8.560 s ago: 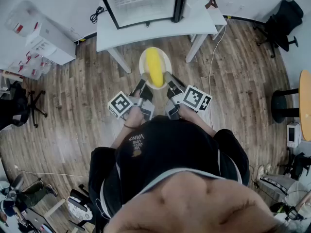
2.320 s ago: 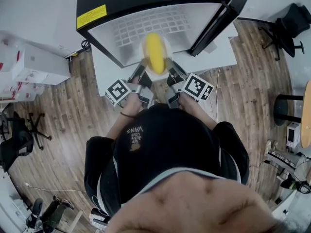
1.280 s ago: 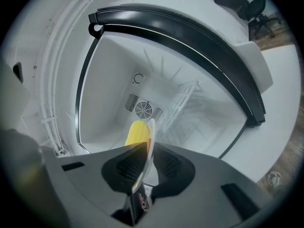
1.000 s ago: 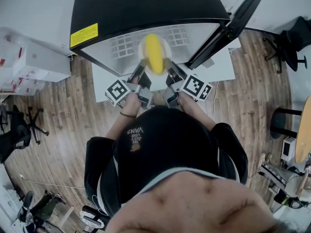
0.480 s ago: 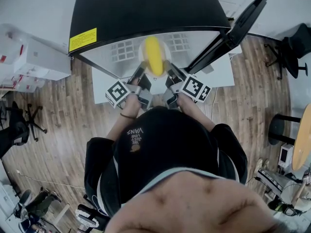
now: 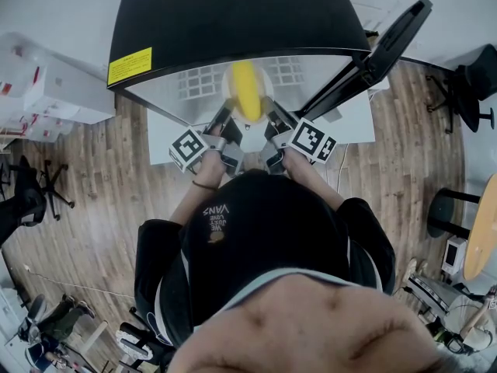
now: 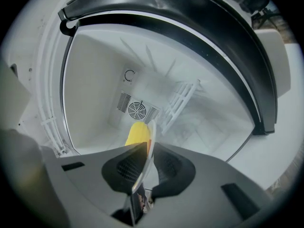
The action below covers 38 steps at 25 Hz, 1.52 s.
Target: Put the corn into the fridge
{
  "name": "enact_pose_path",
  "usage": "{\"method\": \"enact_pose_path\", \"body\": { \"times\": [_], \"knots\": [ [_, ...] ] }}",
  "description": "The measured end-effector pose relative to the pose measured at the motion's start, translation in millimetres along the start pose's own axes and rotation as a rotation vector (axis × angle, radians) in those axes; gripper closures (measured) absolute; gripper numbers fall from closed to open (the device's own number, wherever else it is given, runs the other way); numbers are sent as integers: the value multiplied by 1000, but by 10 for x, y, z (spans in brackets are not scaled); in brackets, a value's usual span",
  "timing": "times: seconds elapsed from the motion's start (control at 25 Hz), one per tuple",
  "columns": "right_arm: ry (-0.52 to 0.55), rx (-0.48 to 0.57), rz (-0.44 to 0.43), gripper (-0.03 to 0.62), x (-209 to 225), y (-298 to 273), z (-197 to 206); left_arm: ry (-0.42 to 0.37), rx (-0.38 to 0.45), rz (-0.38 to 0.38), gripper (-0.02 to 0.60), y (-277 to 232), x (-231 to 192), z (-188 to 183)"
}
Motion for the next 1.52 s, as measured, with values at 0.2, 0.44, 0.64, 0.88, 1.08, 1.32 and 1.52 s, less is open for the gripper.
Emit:
{"method": "enact_pose_path", "body": {
  "times": [0.2,0.44,0.64,0.88,1.08,1.32,1.52],
  "knots": [
    [-2,-11,1,557,27,-17,-16,8,10,-8,538,-20,-15,1],
    [-13,-16,-2,557,63,-28,-61,21,19,-9,538,-73,-10,4],
    [-2,-22,-8,557,68,-47,-103,25,28,-14,538,-100,11,5],
    [10,-21,-10,551,87,-99,-144,30,42,-8,538,-148,23,-20],
    [16,-22,-13,549,96,-132,-168,39,52,-1,538,-171,26,-37],
    [29,-17,-21,542,107,-167,-189,62,65,-10,538,-192,-2,-56],
    [30,-11,-30,525,94,-172,-198,73,74,-15,538,-189,-15,-63]
  ]
}}
Point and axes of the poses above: the fingertips, and each gripper's own axes: y backward along the fingers, x to its right, z out of its underside, the point moved 4 cm from there along y, backward along the fingers, and after that the axes turned 11 degrees about -z, right-handed, at the moved point
